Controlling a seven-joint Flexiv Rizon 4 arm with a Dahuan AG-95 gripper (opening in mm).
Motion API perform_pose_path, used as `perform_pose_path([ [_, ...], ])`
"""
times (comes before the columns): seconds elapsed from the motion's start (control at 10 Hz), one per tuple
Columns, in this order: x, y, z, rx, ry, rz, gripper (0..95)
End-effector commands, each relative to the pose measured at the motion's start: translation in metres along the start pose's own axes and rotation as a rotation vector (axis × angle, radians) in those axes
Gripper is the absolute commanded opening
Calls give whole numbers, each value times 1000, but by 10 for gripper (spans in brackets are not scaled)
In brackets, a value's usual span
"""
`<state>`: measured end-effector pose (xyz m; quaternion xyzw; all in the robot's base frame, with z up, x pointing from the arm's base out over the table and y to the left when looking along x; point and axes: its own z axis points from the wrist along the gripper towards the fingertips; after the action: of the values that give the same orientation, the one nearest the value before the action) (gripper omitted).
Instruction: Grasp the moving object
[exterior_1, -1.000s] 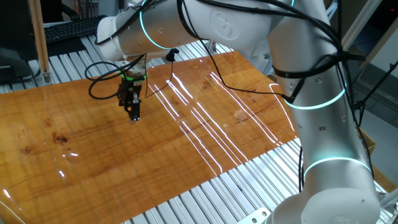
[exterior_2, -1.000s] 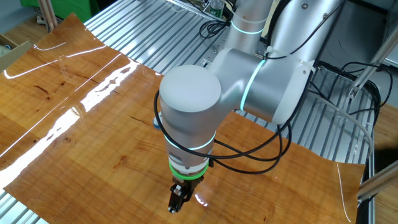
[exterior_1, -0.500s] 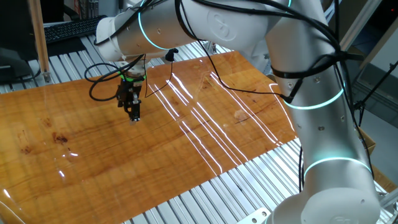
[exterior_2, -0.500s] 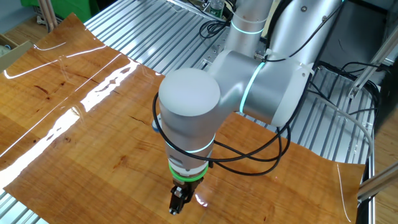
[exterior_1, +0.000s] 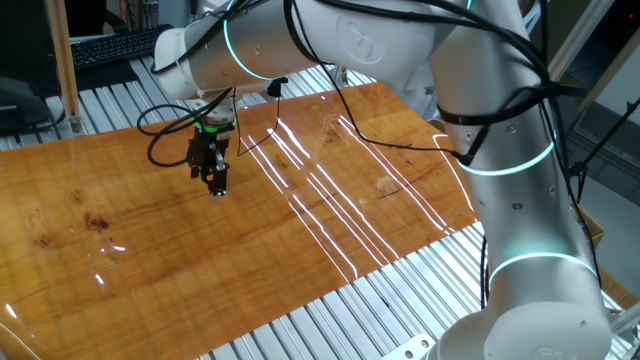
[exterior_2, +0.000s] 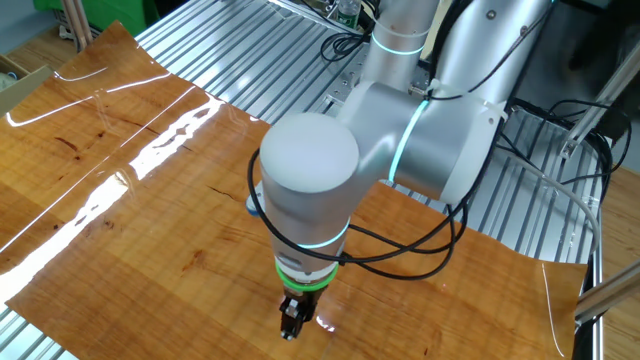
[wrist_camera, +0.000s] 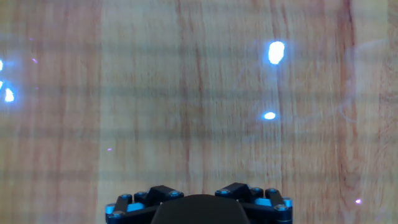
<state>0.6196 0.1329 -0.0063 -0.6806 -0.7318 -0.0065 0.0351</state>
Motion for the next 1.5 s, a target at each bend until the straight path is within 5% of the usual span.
perform_pose_path([
  [0.1,0,-26,-7,-23,22,-1,760],
  [0.3,1,-46,-13,-13,10,-15,760],
  [0.9,-6,-97,-2,-34,-25,-41,760],
  [1.5,-11,-115,1,-50,-20,-41,760],
])
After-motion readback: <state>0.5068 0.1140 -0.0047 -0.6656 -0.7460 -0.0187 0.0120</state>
